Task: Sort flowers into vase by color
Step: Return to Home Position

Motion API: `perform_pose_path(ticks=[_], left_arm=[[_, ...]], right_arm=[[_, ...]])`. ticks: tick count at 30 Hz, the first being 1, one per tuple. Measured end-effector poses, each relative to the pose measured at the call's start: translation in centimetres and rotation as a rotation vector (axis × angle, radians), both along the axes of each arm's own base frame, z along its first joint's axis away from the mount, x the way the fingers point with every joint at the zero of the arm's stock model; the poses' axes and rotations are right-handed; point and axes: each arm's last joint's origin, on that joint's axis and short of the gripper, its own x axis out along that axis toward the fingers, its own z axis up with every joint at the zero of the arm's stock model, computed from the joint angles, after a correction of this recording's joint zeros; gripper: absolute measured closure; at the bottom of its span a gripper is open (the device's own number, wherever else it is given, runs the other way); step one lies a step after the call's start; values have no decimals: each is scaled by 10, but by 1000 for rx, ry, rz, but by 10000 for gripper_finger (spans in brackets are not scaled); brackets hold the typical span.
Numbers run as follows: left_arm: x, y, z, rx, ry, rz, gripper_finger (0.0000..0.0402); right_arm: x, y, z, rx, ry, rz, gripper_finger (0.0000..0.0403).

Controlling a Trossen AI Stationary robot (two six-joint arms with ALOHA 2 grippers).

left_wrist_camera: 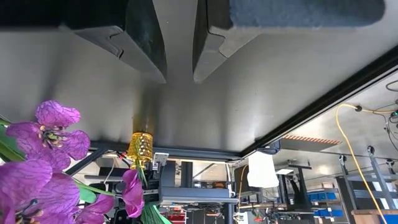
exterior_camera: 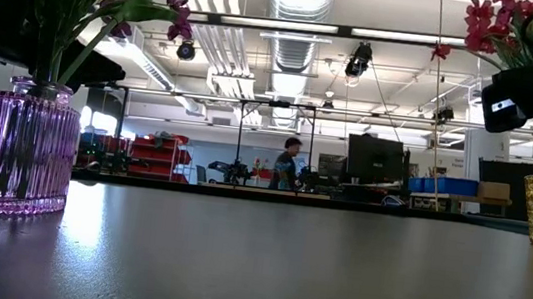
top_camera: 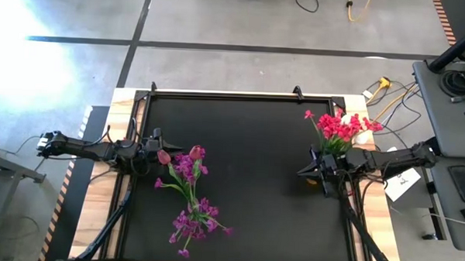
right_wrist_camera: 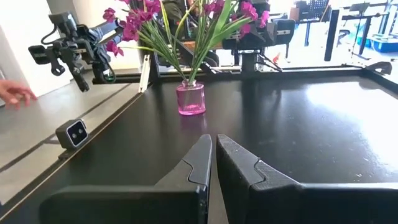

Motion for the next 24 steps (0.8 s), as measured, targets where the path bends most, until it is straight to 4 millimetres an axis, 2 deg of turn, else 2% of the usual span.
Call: perform_pose_path(ticks=[24], left_arm=[[0,0,0,0,0,0,338]], right_arm=[[0,0,0,18,4,-2,385]])
